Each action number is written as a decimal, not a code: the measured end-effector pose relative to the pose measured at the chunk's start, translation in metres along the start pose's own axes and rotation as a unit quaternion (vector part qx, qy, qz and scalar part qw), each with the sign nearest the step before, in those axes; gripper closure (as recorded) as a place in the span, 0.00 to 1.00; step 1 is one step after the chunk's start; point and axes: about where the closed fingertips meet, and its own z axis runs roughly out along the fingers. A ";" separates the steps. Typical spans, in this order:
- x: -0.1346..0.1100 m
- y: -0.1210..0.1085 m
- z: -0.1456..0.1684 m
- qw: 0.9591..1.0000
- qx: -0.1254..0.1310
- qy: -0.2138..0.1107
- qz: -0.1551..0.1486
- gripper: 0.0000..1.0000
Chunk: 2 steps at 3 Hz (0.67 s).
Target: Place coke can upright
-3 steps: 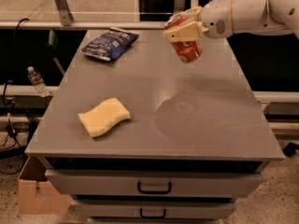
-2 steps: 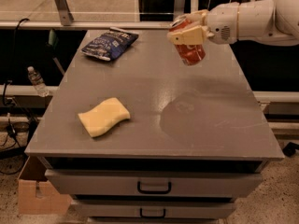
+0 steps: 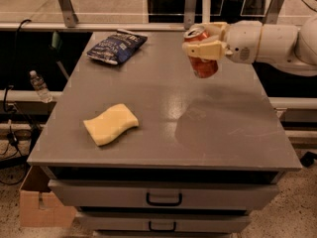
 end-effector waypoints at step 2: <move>0.011 0.010 -0.007 0.997 -0.018 -0.074 -0.007 1.00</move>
Offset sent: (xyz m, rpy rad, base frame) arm -0.0191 -0.0185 -0.0218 0.2069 -0.1012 0.1008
